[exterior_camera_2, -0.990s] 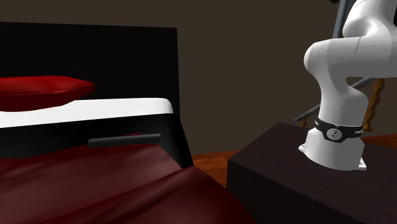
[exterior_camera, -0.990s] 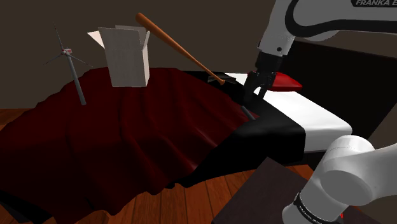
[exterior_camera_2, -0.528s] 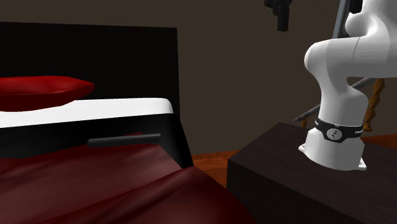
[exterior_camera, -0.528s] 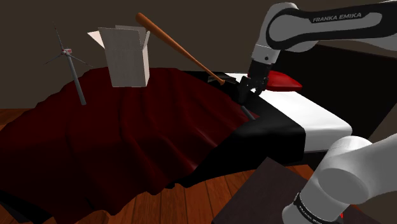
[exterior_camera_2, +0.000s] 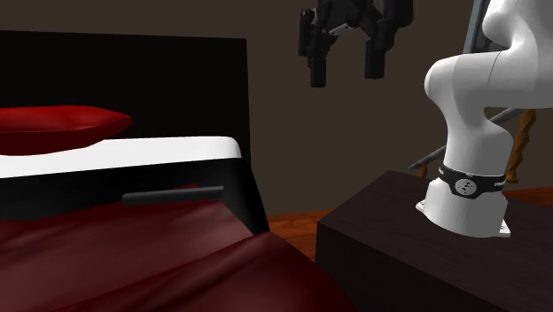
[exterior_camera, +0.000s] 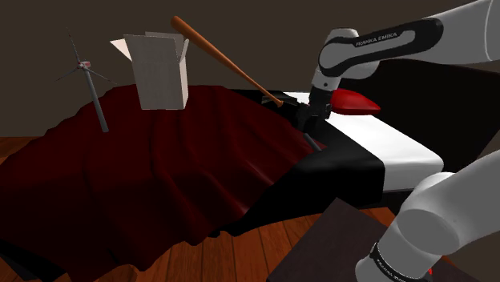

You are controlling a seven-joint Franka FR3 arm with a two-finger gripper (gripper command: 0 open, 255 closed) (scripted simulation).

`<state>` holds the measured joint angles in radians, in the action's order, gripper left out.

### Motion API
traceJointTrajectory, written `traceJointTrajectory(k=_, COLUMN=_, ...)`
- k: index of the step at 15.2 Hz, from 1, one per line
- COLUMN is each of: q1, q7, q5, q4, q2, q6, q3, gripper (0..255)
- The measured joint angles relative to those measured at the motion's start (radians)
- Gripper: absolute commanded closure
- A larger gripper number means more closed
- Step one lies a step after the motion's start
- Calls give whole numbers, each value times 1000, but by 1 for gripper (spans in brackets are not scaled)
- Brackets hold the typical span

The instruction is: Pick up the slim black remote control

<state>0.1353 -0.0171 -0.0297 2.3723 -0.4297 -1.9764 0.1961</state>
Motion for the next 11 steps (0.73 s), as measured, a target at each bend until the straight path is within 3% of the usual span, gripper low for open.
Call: traceJointTrajectory(k=11, q1=62, q7=-80, q5=-56, q4=-165, q2=343, q6=-152, q3=124, gripper=0)
